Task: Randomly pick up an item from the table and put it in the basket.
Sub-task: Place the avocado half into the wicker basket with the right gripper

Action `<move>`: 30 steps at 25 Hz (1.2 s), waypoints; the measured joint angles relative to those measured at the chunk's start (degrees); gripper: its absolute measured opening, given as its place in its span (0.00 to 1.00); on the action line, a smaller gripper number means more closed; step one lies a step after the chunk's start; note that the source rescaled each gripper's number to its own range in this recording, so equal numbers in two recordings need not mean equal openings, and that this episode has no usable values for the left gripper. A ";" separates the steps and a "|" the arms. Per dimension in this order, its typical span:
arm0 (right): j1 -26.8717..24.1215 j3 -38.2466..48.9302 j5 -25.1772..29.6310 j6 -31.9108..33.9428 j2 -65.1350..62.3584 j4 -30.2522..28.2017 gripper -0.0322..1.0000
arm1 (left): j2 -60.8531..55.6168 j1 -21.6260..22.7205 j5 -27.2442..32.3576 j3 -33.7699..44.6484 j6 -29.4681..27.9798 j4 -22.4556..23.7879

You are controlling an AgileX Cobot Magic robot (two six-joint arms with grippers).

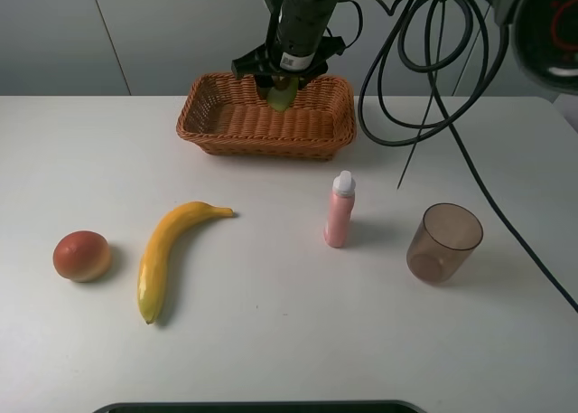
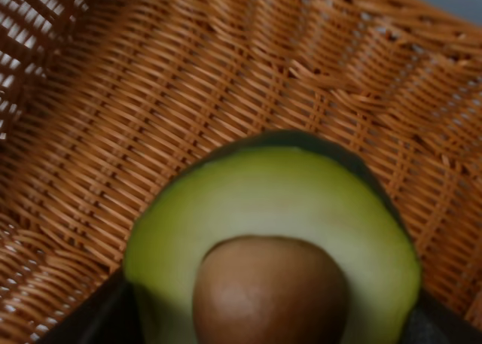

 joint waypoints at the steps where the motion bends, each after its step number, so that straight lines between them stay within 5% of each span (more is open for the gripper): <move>1: -0.14 0.00 -0.42 0.00 0.91 0.14 0.03 | 0.00 0.00 0.00 0.00 0.00 0.00; 16: -0.85 0.00 -0.95 -0.74 3.77 0.28 0.03 | 0.02 0.00 0.00 0.00 0.00 0.00; 17: -0.85 0.00 -0.95 -1.19 3.77 0.28 0.09 | 0.02 0.00 0.00 0.00 0.00 0.00; 19: -0.85 0.00 -0.73 -1.89 3.77 0.15 0.76 | 0.02 0.00 0.00 0.00 0.00 0.00; 20: -0.85 0.00 -0.73 -2.15 3.77 0.15 0.90 | 0.02 0.00 0.00 0.00 0.00 0.00; 23: -0.85 0.00 -0.10 -2.57 3.77 0.15 0.99 | 0.02 0.00 0.00 0.00 0.00 0.00; 30: -0.85 0.00 4.95 -5.14 -2.32 -0.20 0.99 | 0.02 0.00 0.00 0.00 0.00 0.00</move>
